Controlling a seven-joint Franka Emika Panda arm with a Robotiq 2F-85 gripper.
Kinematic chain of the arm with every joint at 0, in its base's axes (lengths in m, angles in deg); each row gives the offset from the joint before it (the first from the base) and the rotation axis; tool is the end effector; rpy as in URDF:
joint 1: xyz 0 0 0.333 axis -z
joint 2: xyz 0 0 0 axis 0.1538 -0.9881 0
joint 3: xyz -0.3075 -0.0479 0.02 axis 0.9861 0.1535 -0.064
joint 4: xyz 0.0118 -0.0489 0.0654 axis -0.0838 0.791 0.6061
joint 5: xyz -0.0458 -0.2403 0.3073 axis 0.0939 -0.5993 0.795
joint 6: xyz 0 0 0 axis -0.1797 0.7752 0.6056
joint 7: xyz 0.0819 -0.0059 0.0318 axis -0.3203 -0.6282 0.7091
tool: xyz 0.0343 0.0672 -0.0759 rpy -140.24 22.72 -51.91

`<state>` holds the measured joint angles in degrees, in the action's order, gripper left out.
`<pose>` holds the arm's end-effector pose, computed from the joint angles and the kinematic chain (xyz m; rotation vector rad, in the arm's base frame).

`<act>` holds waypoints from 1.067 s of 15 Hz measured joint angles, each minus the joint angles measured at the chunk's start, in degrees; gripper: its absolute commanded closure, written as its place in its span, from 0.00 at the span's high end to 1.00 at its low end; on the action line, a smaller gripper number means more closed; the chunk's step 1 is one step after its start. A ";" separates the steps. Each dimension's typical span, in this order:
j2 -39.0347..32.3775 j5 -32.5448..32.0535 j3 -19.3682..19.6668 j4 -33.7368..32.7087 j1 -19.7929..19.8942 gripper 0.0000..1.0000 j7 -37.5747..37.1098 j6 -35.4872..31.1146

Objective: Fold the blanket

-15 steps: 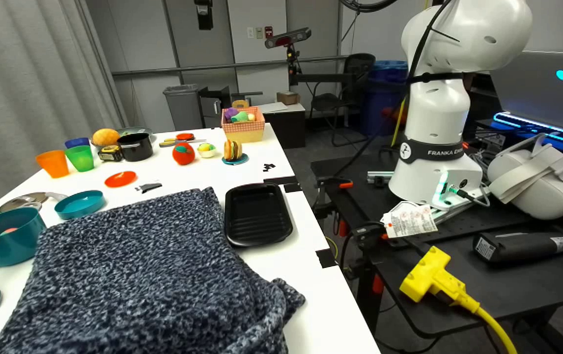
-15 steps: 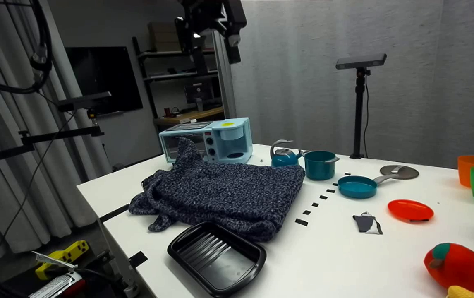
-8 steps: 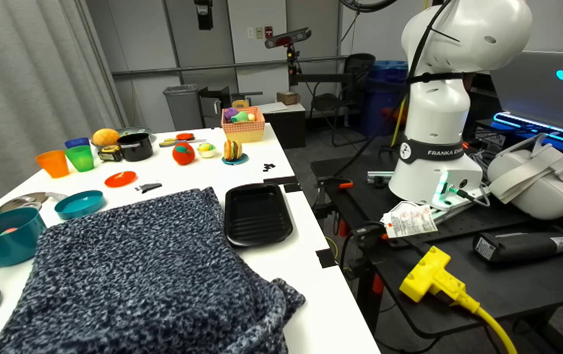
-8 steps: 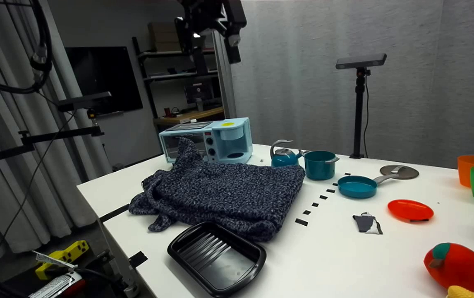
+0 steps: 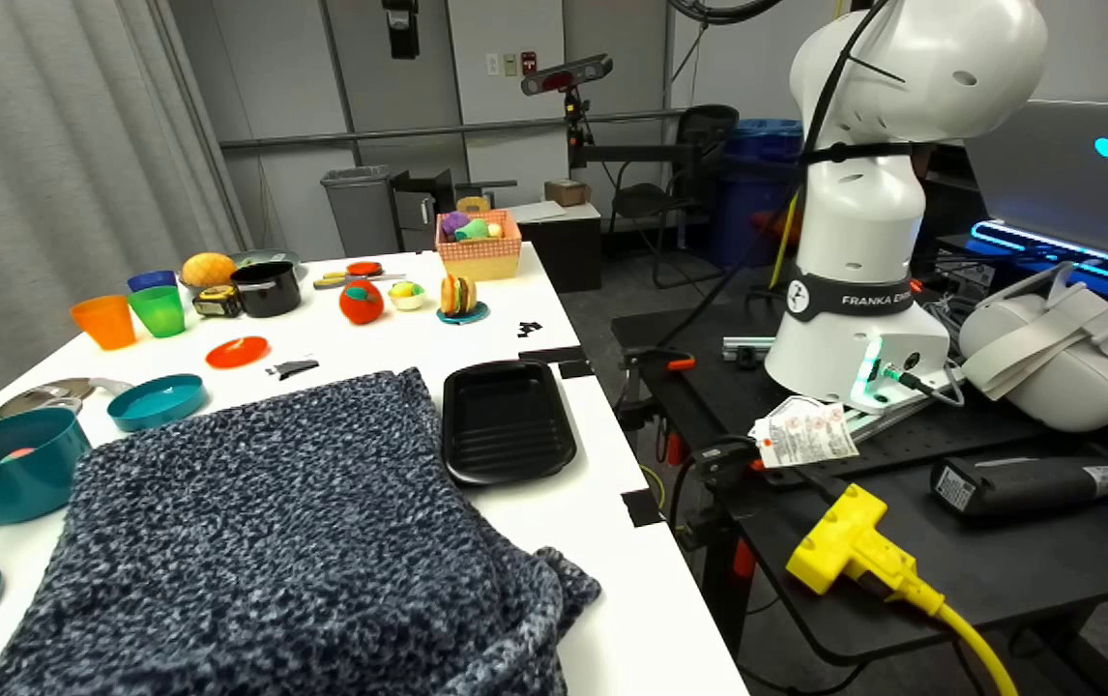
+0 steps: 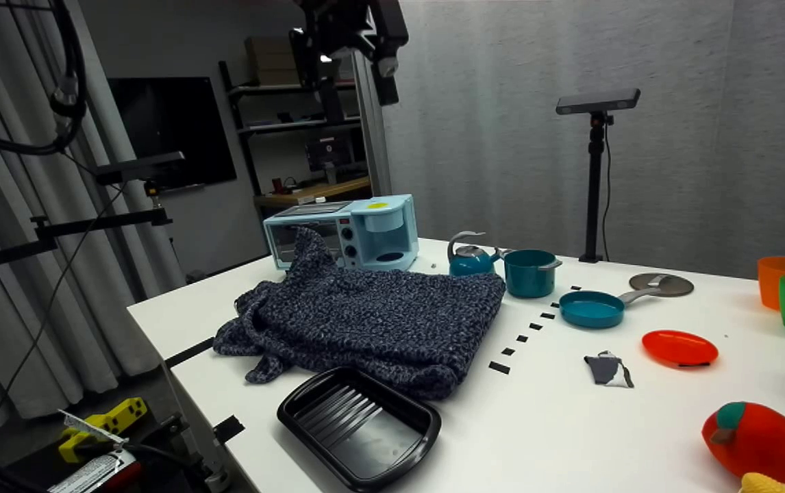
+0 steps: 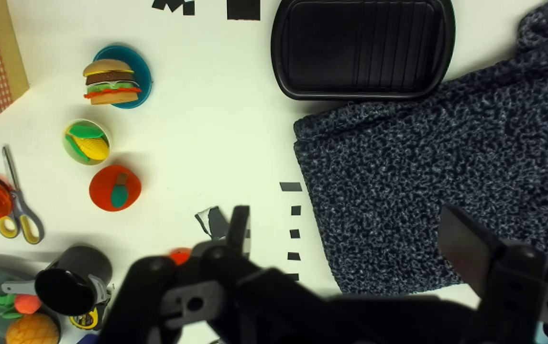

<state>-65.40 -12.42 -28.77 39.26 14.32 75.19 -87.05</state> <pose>0.4405 -0.1254 0.5320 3.0581 -0.0091 0.1346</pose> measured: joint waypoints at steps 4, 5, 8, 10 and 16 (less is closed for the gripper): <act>0.00 0.00 0.00 0.00 0.00 1.00 0.00 0.00; 0.00 0.00 0.00 0.00 0.00 1.00 0.00 0.00; 0.00 0.00 0.00 0.00 0.00 1.00 0.00 0.00; 0.00 0.01 0.00 0.02 0.00 1.00 0.00 0.00; -0.17 0.28 0.00 0.05 -0.08 1.00 0.83 0.33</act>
<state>-65.57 -12.14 -28.77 39.30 14.24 76.01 -86.72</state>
